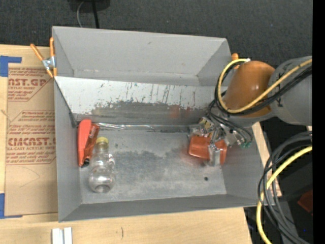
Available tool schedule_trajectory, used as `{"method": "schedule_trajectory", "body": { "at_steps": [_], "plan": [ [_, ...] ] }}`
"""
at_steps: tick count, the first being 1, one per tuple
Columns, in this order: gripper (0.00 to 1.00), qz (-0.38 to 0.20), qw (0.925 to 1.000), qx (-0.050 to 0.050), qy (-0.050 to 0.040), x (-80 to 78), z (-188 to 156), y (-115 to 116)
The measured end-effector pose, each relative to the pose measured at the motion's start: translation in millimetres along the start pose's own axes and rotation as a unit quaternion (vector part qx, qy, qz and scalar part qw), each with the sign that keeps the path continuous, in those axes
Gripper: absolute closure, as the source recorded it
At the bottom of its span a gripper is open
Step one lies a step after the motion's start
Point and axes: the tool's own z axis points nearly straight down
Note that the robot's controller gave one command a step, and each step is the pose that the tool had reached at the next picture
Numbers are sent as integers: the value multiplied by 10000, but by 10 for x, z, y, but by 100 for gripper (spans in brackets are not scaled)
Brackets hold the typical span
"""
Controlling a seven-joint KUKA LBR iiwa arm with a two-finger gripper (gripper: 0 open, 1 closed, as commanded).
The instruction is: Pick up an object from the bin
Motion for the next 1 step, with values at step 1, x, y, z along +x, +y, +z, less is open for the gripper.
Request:
{"method": "schedule_trajectory", "body": {
  "at_steps": [1],
  "plan": [
    [100, -158, 9999, 25, -51, -2, -1758, 91]
  ]
}}
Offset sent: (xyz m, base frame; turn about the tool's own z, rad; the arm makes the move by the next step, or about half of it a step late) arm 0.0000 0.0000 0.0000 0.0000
